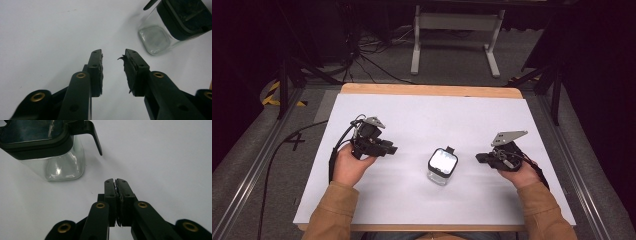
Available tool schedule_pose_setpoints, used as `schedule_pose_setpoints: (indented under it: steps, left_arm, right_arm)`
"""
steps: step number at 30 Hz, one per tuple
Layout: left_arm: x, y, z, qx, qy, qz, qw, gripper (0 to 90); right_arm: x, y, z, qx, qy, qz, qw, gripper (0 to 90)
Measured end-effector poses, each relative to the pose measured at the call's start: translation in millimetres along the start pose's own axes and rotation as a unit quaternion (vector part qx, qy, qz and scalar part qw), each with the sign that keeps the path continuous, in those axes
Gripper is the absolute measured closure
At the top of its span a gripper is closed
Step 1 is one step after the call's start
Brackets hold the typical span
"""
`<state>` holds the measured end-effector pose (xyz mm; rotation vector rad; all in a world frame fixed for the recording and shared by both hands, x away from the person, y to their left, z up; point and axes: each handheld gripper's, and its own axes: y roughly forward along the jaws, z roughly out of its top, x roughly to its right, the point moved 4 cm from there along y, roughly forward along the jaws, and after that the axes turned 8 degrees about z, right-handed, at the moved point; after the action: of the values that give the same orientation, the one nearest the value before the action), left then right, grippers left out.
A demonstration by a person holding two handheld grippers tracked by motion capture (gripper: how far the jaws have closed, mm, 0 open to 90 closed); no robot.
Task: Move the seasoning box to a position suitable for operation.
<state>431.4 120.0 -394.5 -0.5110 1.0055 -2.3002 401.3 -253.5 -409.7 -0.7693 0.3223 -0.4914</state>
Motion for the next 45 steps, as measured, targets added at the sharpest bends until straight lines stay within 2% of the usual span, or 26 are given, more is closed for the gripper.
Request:
schedule_pose_setpoints:
  steps: [3, 6, 8, 9, 15, 19, 23, 28, 32, 37, 45]
  left_arm:
    - [7.5, 0.0, 2.0, 0.016, 0.023, -0.034, 0.9990, 76.0]
    - [11.8, -0.9, 6.6, 0.029, 0.025, -0.038, 0.9985, 77.1]
    - [13.8, -1.1, 8.8, 0.030, 0.028, -0.040, 0.9984, 77.8]
    - [15.4, 0.3, 9.5, 0.033, 0.036, -0.044, 0.9978, 77.9]
    - [23.2, 5.9, 15.3, 0.030, 0.035, -0.066, 0.9968, 78.5]
    - [28.1, 4.8, 17.4, 0.026, 0.052, -0.059, 0.9966, 81.0]
    - [31.5, 6.3, 17.4, 0.006, 0.056, -0.048, 0.9973, 79.6]
    - [37.3, 18.3, 15.9, -0.016, 0.066, -0.055, 0.9962, 80.5]
    - [40.9, 25.3, 15.7, -0.023, 0.070, -0.062, 0.9953, 81.4]
    - [43.6, 32.6, 13.8, -0.041, 0.073, -0.067, 0.9943, 83.4]
    - [41.4, 30.4, 9.6, -0.037, 0.065, -0.061, 0.9953, 83.4]
  right_arm:
    - [-0.7, -1.3, -0.3, 0.001, -0.001, 0.004, 1.0000, 87.5]
    - [-4.5, 0.6, 0.1, -0.003, -0.008, 0.012, 0.9999, 87.8]
    - [-8.3, 2.9, 1.1, -0.005, -0.016, 0.017, 0.9997, 88.0]
    - [-10.0, 4.0, 1.8, -0.006, -0.021, 0.020, 0.9996, 88.0]
    - [-24.7, 11.2, 4.5, -0.014, -0.035, 0.040, 0.9985, 88.3]
    - [-34.4, 18.9, 6.2, -0.025, -0.050, 0.055, 0.9969, 88.5]
    - [-41.4, 28.3, 7.2, -0.036, -0.058, 0.067, 0.9954, 88.1]
    - [-46.2, 38.7, 7.0, -0.047, -0.063, 0.074, 0.9942, 87.3]
    - [-48.2, 43.6, 7.1, -0.048, -0.061, 0.075, 0.9942, 87.3]
    - [-48.6, 51.7, 7.1, -0.047, -0.052, 0.064, 0.9955, 88.2]
    - [-45.1, 54.6, 8.5, -0.048, -0.046, 0.051, 0.9965, 88.9]
